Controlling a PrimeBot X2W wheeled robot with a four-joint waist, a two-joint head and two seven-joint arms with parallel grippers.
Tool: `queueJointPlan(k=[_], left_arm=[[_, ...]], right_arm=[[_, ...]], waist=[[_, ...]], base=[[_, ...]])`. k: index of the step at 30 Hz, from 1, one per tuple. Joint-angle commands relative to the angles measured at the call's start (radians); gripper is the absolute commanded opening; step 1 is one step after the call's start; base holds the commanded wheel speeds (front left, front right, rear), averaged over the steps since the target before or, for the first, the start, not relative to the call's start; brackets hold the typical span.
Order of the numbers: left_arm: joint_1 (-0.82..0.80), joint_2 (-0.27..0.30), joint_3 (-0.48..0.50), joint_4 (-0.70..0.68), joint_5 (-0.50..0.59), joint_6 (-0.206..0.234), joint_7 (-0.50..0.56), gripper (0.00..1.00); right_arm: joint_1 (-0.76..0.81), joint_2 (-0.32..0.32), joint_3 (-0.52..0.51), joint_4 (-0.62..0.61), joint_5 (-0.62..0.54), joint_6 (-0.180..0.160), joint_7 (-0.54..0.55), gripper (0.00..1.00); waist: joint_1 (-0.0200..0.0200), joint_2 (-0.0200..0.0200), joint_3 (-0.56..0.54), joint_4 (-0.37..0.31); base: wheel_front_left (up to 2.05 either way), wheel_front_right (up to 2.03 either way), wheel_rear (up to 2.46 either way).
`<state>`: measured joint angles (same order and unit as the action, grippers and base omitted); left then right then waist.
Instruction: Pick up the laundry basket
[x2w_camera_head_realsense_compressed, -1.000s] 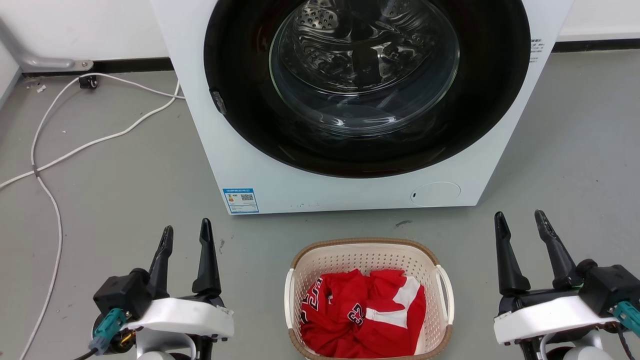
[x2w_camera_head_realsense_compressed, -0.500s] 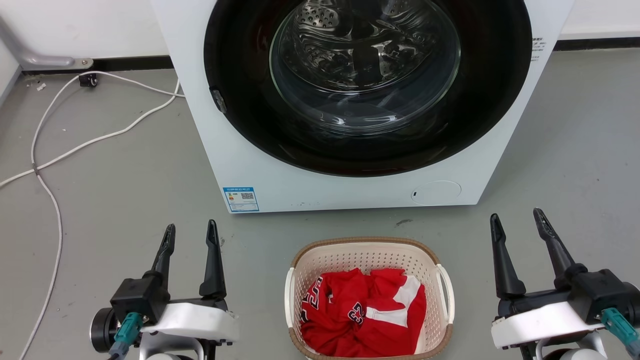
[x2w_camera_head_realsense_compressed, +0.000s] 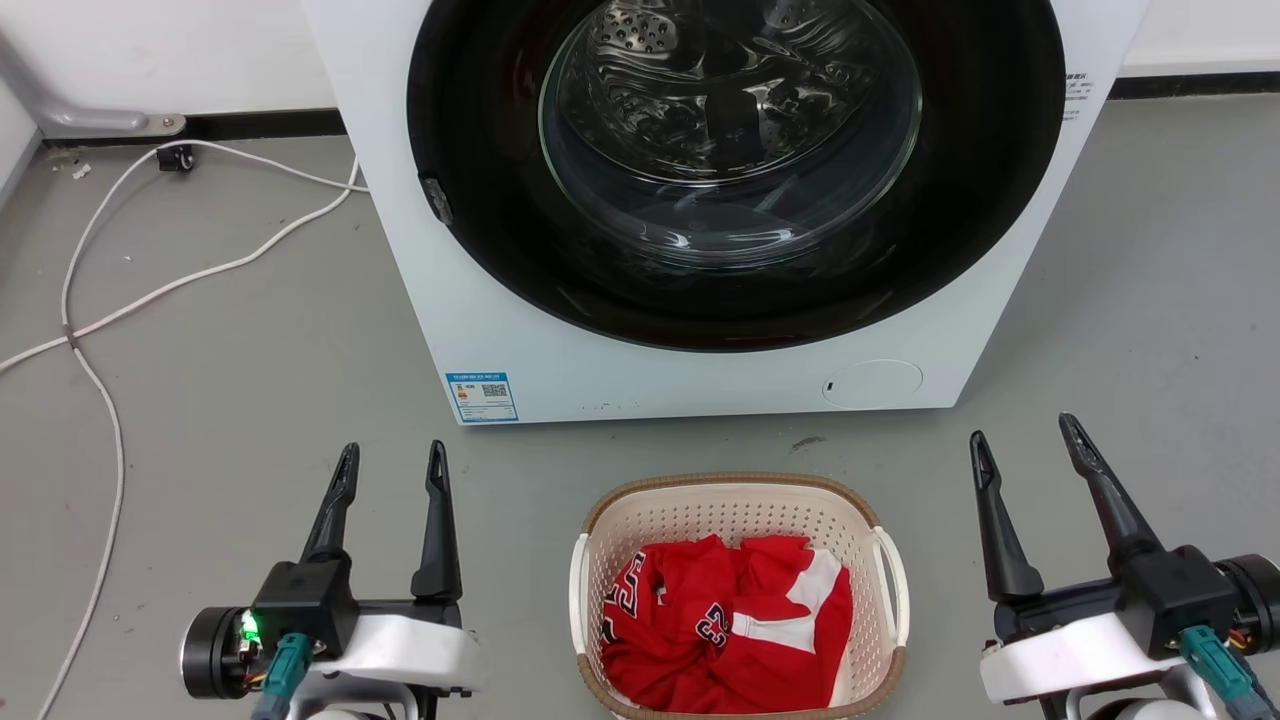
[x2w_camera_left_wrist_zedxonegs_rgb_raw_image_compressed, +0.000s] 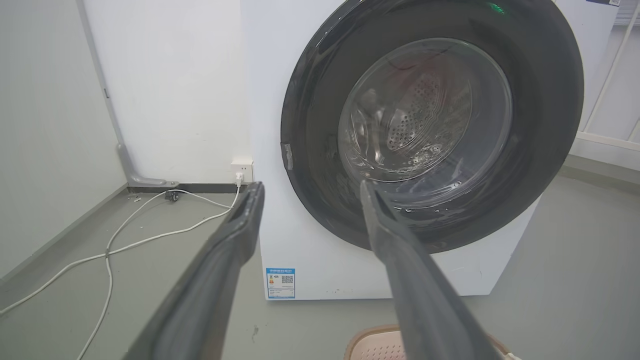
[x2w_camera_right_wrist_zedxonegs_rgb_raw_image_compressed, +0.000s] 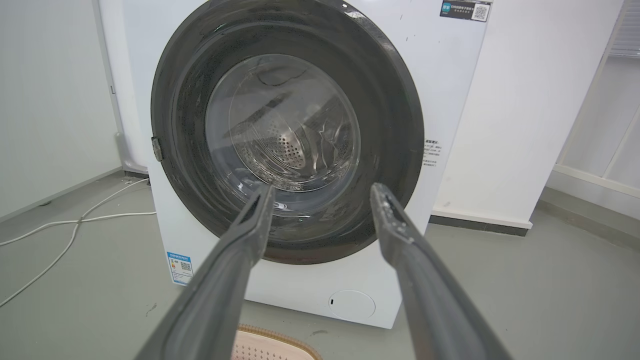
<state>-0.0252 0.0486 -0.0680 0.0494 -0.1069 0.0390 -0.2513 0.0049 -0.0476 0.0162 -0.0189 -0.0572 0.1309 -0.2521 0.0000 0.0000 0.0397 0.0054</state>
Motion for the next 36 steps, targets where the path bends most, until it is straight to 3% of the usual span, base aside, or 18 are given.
queueJointPlan(k=[1, 36], left_arm=[[0.010, 0.003, -0.003, -0.008, 0.022, 0.007, -0.009, 1.00], [-0.006, 0.003, -0.005, 0.008, 0.050, 0.008, -0.015, 1.00]], right_arm=[[0.011, -0.005, 0.002, -0.010, -0.022, 0.000, -0.008, 1.00], [0.001, -0.004, -0.003, 0.000, -0.028, 0.000, -0.013, 1.00]], waist=[[0.0000, 0.0000, 0.000, 0.000], [0.0000, 0.0000, 0.016, -0.001]], base=[[0.00, 0.00, 0.00], [0.00, 0.00, 0.00]])
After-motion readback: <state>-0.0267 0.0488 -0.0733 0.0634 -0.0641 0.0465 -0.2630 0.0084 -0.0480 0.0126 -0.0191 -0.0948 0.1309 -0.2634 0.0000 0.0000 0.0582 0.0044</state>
